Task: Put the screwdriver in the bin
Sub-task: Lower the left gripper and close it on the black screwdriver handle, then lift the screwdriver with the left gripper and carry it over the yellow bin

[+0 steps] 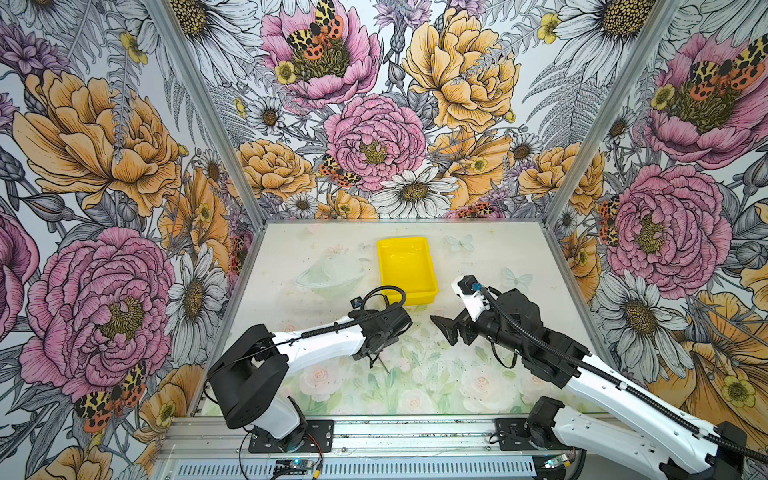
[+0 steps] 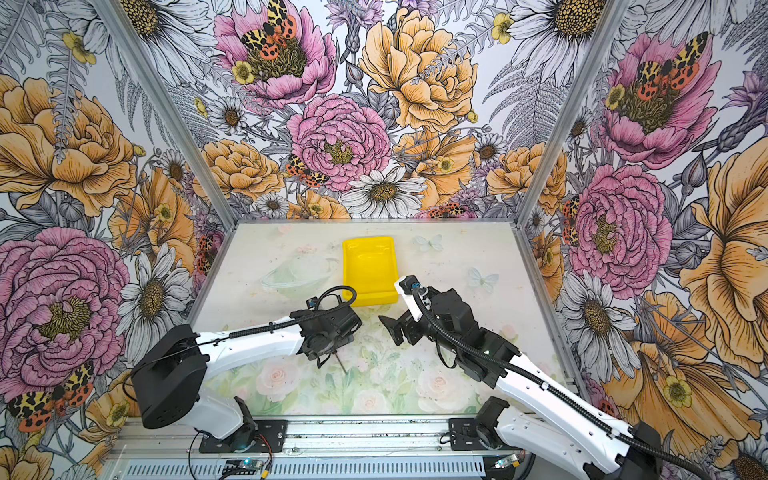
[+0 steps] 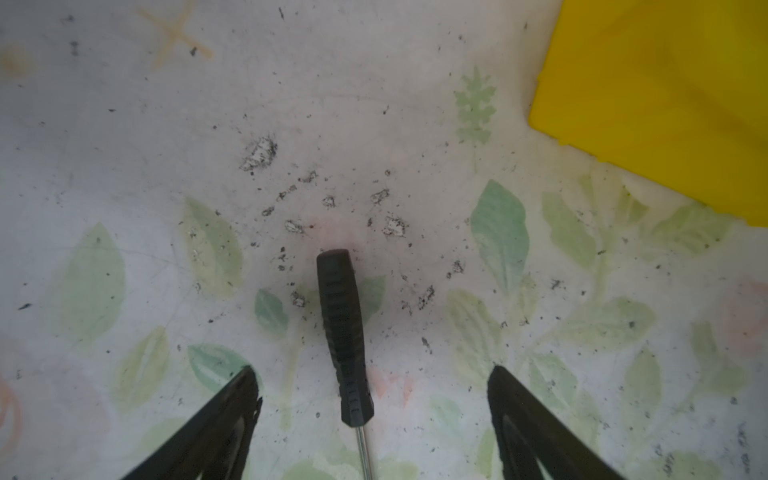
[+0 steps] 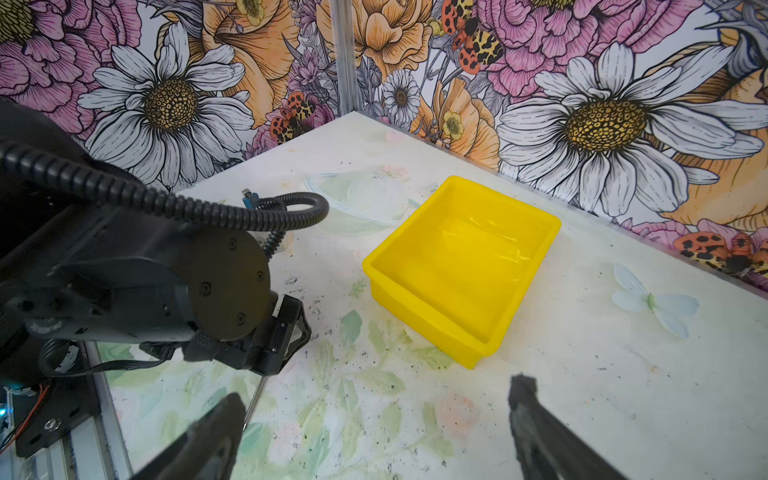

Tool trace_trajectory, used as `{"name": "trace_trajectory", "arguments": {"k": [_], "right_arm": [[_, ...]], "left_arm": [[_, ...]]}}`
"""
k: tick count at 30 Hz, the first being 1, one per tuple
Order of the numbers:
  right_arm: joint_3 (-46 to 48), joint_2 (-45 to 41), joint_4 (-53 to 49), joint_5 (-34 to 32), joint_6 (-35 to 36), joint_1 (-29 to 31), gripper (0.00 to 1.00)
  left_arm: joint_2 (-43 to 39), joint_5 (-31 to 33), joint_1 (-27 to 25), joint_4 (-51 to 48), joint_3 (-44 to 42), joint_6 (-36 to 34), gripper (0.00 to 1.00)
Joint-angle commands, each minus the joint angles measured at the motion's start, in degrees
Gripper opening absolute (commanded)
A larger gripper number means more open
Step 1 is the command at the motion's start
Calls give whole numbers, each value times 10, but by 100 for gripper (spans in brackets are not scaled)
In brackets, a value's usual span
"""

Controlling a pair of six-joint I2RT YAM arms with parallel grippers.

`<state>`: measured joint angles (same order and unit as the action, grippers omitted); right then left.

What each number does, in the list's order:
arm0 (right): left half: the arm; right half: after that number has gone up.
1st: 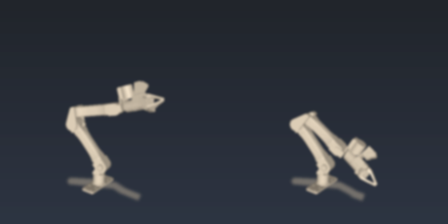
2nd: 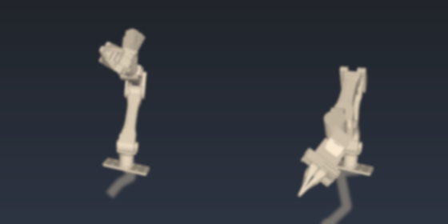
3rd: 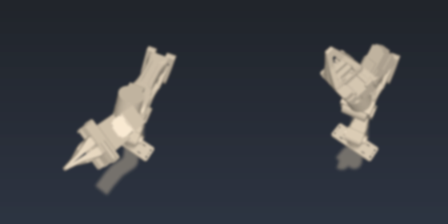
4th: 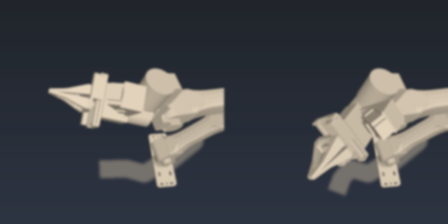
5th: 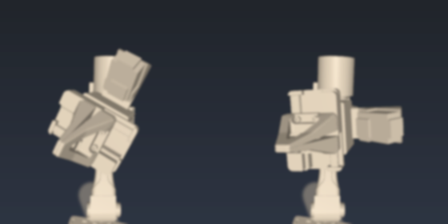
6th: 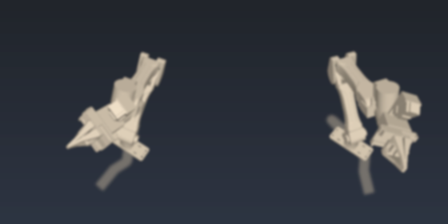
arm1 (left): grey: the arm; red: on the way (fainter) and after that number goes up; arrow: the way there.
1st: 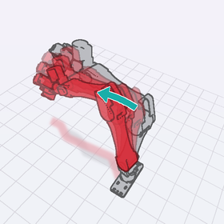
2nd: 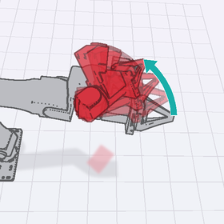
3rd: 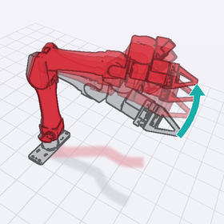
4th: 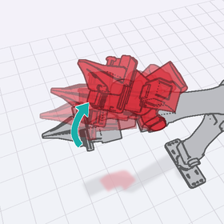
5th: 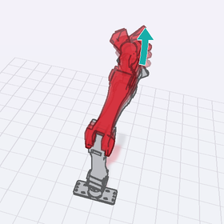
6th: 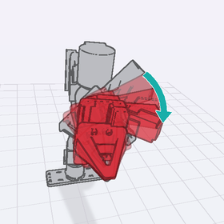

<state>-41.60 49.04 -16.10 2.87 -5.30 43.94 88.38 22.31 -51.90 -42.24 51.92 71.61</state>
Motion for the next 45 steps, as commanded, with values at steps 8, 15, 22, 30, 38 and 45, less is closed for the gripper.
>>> {"name": "trace_trajectory", "arguments": {"k": [8,15,22,30,38,45], "right_arm": [[17,-22,1,6,-11,-2,99],[16,-18,2,4,-6,-2,99],[23,-32,1,4,-8,-2,99],[30,-40,2,-8,-4,-2,99],[23,-40,2,-3,9,-2,99],[16,-59,0,-1,-6,-12,99]], "left_arm": [[51,1,17,-12,28,12,73],[80,-10,18,-9,21,4,65],[115,-26,16,-1,24,-1,47],[125,-37,15,-1,27,-4,24],[98,-35,12,-2,22,-13,0],[21,-3,10,-17,37,-49,0]]}}
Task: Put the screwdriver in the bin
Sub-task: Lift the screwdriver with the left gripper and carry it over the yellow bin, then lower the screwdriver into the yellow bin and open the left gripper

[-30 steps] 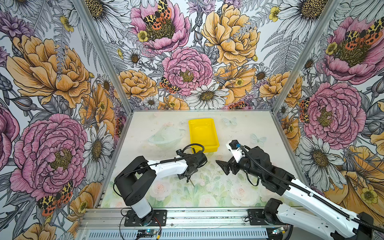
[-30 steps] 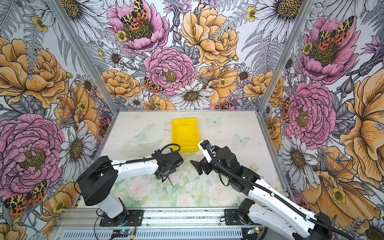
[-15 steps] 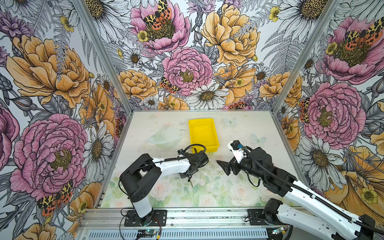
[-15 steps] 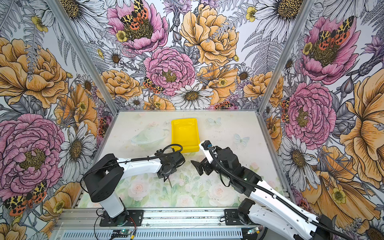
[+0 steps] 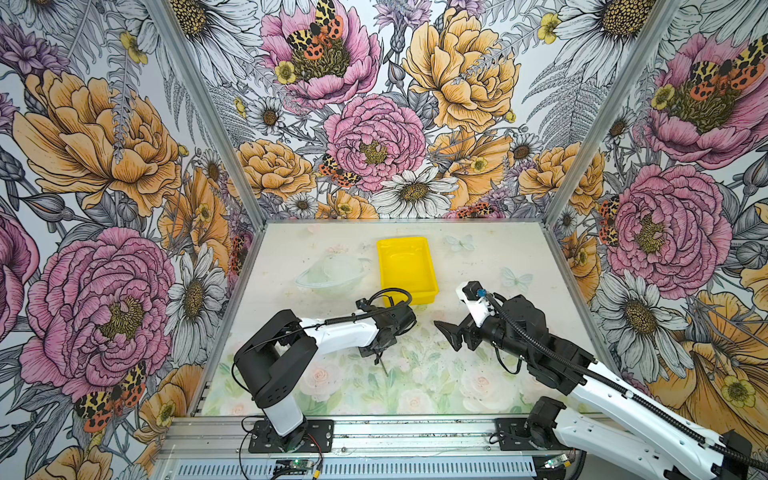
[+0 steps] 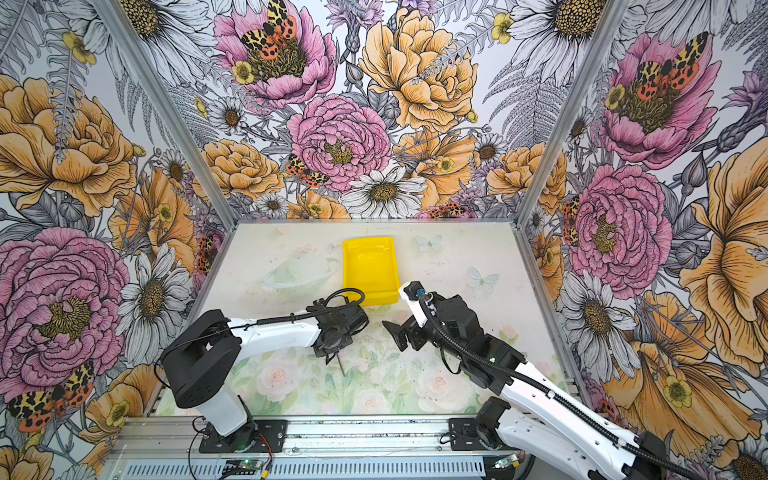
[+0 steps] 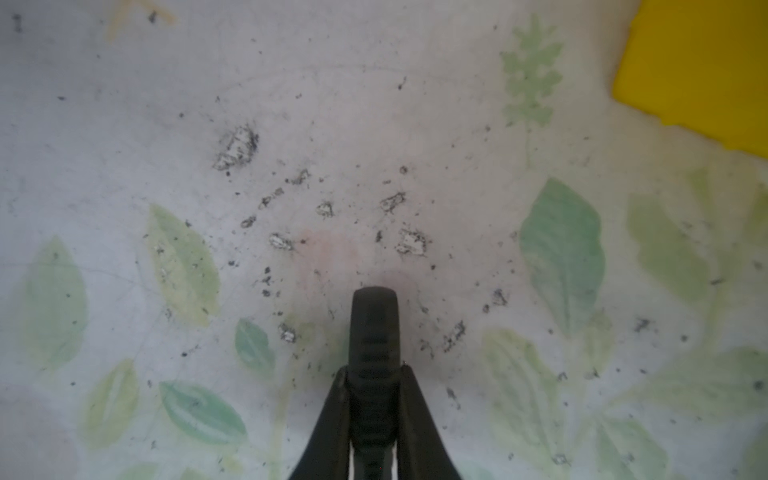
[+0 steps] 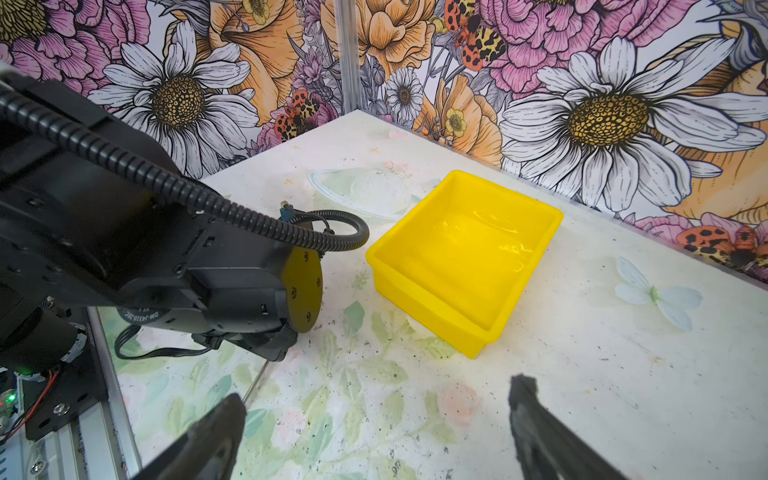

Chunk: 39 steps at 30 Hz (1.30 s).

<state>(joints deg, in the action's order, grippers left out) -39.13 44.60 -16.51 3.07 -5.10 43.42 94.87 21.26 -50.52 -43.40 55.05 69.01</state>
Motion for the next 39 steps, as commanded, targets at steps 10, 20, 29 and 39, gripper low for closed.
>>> {"name": "trace_trajectory", "arguments": {"k": [10,20,29,39], "right_arm": [[-19,1,5,17,-18,-32,99],[-20,29,12,7,-22,-63,100],[-24,34,8,-12,-16,-76,99],[-28,51,4,-26,-6,-93,99]], "left_arm": [[-92,62,31,-35,125,-146,0],[72,-3,131,-34,367,-287,0],[275,-67,174,-34,565,-324,0],[434,-109,185,-34,697,-326,0]]}}
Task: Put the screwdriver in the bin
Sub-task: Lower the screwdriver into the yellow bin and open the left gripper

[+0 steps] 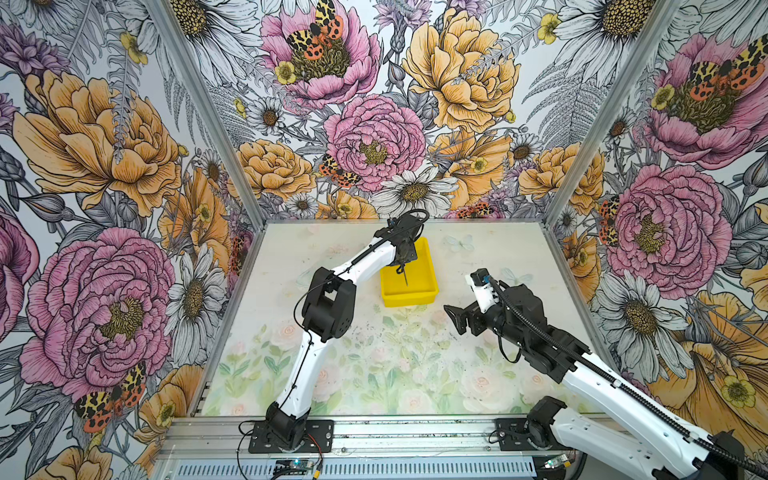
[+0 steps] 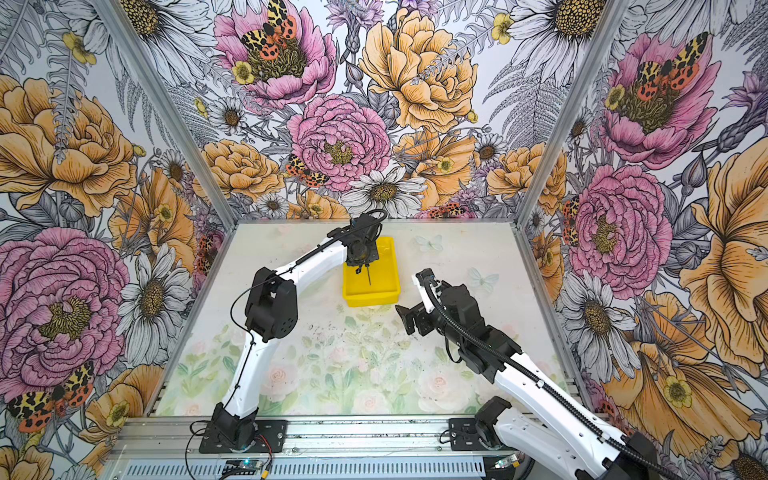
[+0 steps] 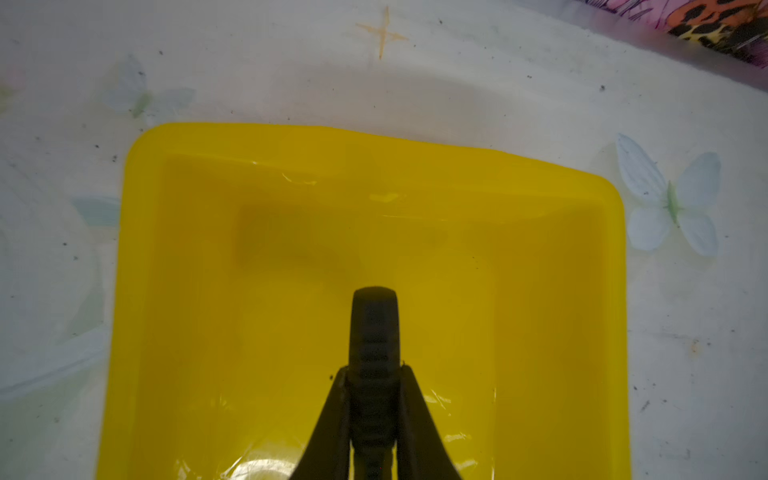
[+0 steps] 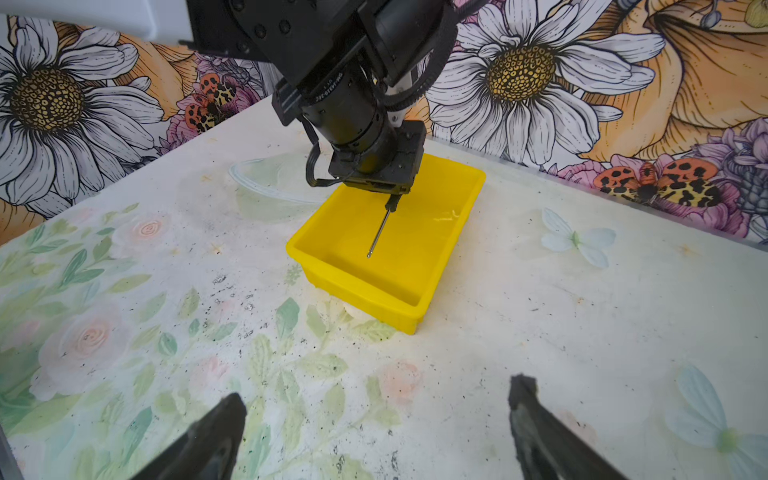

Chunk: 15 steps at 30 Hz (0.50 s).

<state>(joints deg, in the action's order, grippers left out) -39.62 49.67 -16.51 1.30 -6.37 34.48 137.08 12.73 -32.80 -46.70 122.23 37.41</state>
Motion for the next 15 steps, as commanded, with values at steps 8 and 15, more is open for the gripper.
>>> {"name": "trace_trajectory", "arguments": {"k": [8,15], "right_arm": [[-19,8,3,-6,7,-15,100],[-16,9,3,0,5,-18,99]], "left_arm": [[48,-26,10,-1,27,-4,0],[61,-24,7,-1,22,2,0]]}}
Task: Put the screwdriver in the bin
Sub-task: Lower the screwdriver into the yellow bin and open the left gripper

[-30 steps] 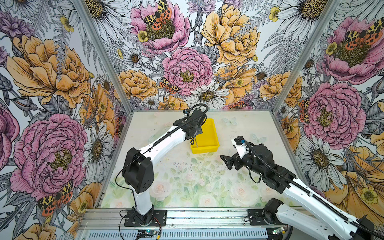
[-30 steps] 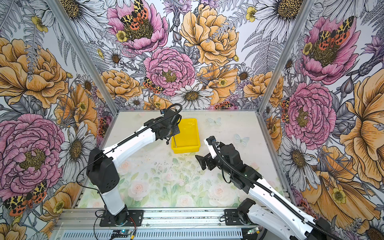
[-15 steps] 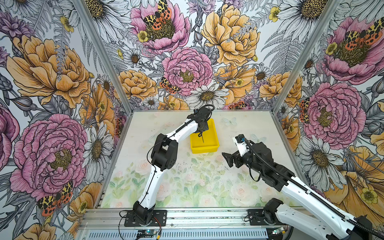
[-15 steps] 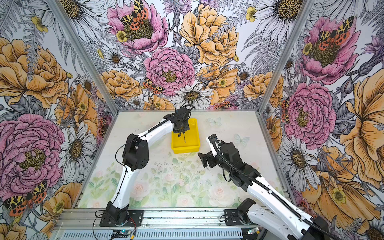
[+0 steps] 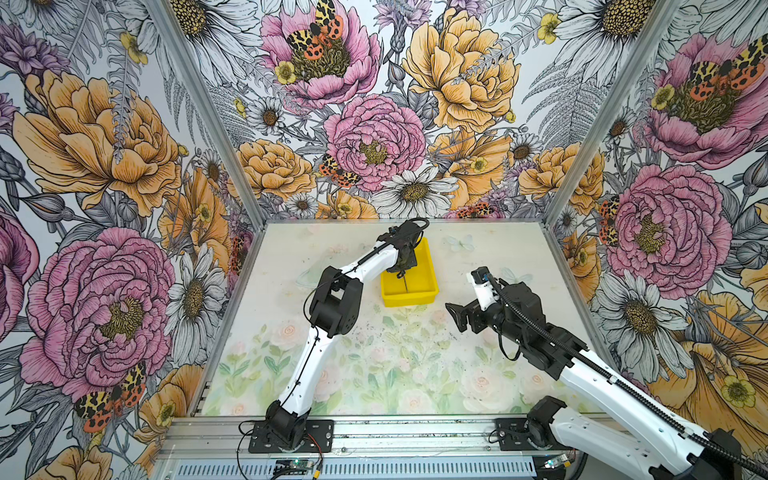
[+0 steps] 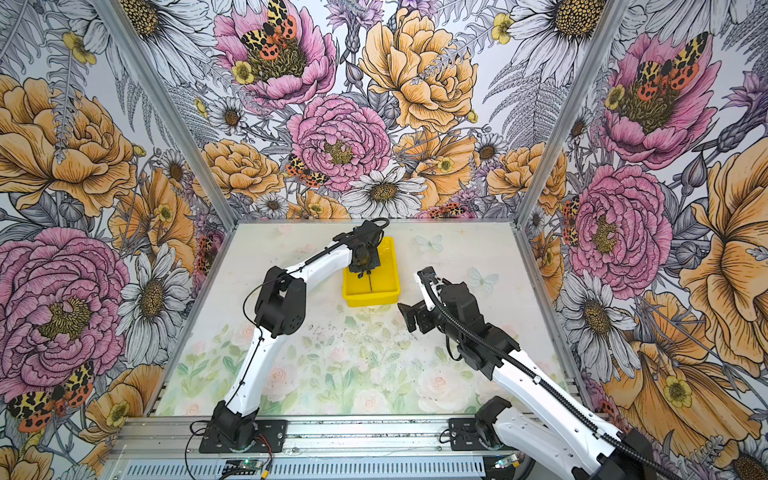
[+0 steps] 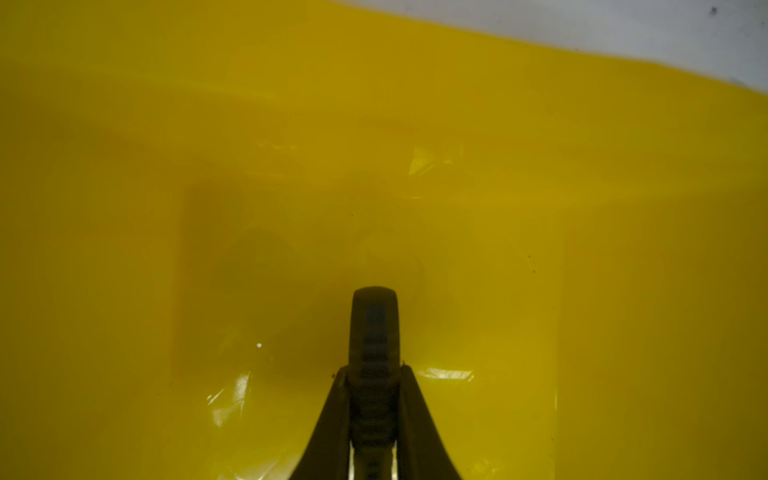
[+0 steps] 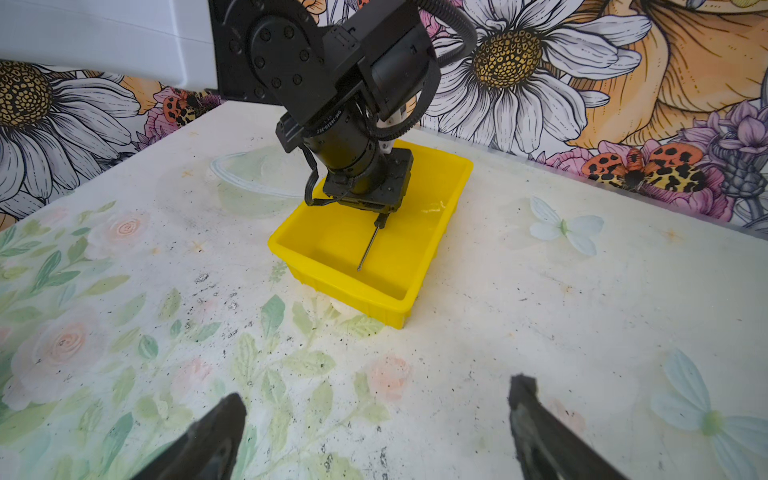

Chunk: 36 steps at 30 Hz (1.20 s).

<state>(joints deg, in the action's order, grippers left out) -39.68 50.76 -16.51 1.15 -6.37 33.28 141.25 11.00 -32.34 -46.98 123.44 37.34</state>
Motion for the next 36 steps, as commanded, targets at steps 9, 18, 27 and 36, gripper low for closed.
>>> {"name": "trace_trajectory", "arguments": {"k": [9,18,27,36], "right_arm": [[-10,-14,4,0,2,-8,100],[-8,-30,4,-3,1,-9,99],[-9,-41,4,-11,6,-10,100],[-8,-45,4,-1,5,-10,99]], "left_arm": [[12,0,-3,1,-12,5,5],[4,6,-7,2,-22,10,13],[-20,22,-12,2,-27,5,38],[-77,41,-26,2,-41,-5,54]]}}
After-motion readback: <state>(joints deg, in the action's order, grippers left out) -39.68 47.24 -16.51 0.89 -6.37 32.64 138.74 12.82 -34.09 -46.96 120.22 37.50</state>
